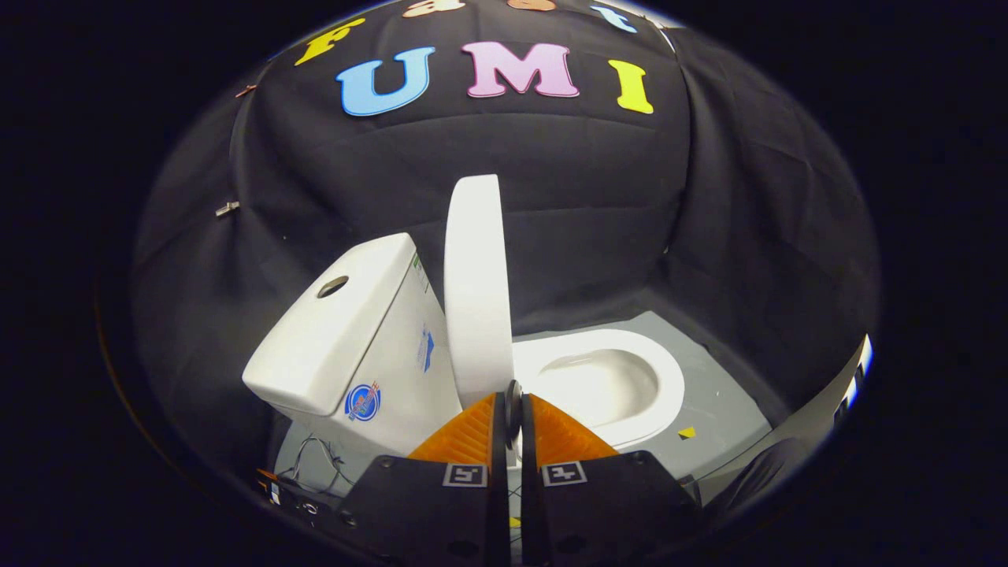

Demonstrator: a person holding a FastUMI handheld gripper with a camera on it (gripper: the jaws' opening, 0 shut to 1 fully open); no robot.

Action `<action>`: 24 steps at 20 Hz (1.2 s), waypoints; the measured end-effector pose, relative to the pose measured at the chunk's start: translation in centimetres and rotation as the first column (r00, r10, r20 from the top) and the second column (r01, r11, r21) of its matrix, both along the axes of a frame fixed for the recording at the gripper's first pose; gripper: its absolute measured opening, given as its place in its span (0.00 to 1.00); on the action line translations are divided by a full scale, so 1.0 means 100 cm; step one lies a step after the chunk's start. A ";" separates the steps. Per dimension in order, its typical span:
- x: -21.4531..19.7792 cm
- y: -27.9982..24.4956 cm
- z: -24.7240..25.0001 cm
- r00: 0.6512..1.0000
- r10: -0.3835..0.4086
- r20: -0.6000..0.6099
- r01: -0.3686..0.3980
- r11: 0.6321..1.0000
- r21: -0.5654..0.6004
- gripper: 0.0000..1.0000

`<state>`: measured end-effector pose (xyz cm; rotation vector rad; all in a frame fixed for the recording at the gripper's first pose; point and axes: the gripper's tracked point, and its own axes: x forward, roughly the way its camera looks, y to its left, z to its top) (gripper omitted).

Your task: Open the toilet lid.

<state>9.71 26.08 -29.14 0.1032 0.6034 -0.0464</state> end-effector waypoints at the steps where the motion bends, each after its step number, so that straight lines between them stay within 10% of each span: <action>1: -0.001 0.007 0.001 1.000 0.010 0.008 -0.010 1.000 -0.016 0.11; 20: -0.005 0.098 -0.006 0.988 0.146 0.047 -0.134 0.972 -0.194 0.17; 24: -0.009 0.103 0.002 0.976 0.211 0.051 -0.196 0.958 -0.210 0.83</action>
